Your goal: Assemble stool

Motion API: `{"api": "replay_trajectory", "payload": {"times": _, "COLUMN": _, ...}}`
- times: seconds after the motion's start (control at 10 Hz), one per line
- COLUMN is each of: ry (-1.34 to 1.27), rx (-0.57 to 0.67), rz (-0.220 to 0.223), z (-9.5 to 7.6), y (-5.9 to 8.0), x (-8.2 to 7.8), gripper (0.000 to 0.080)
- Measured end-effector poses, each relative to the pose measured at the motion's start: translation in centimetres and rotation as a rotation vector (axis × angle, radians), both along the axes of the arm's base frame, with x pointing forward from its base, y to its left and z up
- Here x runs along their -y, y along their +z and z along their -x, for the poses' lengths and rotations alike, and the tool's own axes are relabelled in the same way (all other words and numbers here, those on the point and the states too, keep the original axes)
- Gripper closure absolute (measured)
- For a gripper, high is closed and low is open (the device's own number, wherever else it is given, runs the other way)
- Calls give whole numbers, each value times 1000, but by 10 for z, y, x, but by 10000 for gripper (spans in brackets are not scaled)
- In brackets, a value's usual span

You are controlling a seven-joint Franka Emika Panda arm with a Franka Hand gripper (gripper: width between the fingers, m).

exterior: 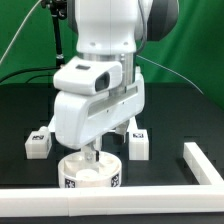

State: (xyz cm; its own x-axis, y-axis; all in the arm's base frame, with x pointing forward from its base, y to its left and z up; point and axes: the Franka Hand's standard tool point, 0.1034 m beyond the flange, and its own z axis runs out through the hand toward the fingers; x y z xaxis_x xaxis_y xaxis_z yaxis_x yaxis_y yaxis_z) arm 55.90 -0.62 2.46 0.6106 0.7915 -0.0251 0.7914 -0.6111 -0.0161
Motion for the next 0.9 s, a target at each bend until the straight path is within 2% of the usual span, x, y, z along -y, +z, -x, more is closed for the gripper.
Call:
{"api": "replay_trajectory", "payload": {"times": 0.2, "ry": 0, "rx": -9, "rz": -3, "z": 3, "y": -14, "x": -1, "gripper": 150}}
{"api": "replay_trajectory", "payload": {"times": 0.4, "ry": 2, "rx": 8, "rz": -4, "z": -1, "y": -14, "x": -3, "gripper": 150}}
{"api": "replay_trajectory", "payload": {"times": 0.5, "ry": 2, "rx": 8, "rz": -4, "z": -1, "y": -14, "x": -3, "gripper": 268}}
{"api": "replay_trajectory", "payload": {"times": 0.6, "ry": 2, "rx": 8, "rz": -4, "z": -1, "y": -15, "x": -3, "gripper": 421}}
{"api": "replay_trajectory", "payload": {"times": 0.7, "ry": 2, "rx": 8, "rz": -4, "z": -1, "y": -15, "x": -2, "gripper": 421}}
{"api": "replay_trajectory", "payload": {"times": 0.8, "ry": 2, "rx": 8, "rz": -4, "z": -1, "y": -15, "x": -2, "gripper": 605}}
{"api": "replay_trajectory", "payload": {"times": 0.9, "ry": 2, "rx": 8, "rz": -4, "z": 0, "y": -15, "x": -2, "gripper": 605}}
